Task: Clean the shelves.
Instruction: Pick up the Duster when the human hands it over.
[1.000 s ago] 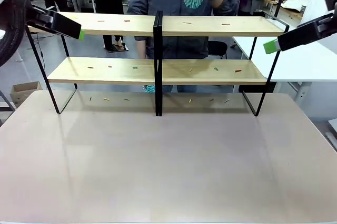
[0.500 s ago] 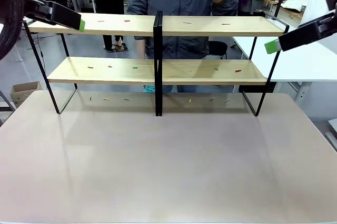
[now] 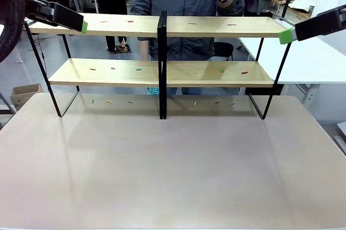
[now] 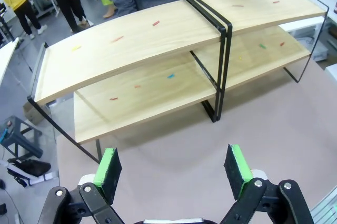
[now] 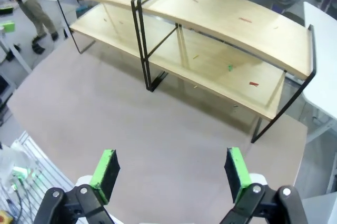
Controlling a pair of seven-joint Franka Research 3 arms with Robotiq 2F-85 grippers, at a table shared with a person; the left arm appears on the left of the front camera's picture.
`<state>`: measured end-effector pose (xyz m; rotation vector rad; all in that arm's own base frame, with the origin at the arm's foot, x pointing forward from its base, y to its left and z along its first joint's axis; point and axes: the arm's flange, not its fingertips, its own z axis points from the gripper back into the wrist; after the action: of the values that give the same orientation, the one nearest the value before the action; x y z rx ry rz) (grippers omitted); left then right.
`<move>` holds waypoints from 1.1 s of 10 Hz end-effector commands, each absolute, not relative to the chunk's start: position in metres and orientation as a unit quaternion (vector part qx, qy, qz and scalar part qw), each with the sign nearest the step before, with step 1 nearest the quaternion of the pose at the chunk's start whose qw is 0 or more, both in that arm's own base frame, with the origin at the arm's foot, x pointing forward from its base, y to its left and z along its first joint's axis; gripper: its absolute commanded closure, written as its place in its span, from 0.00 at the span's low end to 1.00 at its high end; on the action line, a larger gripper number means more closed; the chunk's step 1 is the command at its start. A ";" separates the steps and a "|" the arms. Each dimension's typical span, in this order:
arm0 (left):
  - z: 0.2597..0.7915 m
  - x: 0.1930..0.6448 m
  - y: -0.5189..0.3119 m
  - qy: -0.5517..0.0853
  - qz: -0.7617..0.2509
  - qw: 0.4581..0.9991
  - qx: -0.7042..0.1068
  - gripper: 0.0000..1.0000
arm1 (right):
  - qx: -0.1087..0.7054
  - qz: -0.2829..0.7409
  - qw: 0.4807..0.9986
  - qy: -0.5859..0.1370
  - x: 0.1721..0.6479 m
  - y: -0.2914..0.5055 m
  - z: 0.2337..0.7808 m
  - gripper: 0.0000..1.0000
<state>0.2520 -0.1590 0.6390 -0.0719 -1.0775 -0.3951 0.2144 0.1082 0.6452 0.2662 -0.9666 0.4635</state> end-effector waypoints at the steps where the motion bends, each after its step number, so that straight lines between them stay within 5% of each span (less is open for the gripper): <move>1: 0.639 0.251 -0.159 -0.508 -0.188 0.840 -0.032 0.00 | 0.150 0.166 0.851 -0.475 0.200 0.117 0.637 0.00; 11: 0.639 0.251 -0.159 -0.508 -0.188 0.840 -0.032 0.00 | 0.157 0.135 0.859 -0.467 0.203 0.123 0.651 0.00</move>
<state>0.2520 -0.1592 0.6389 -0.0714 -1.0773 -0.3960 0.2035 0.1233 0.6509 0.3233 -0.9848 0.2819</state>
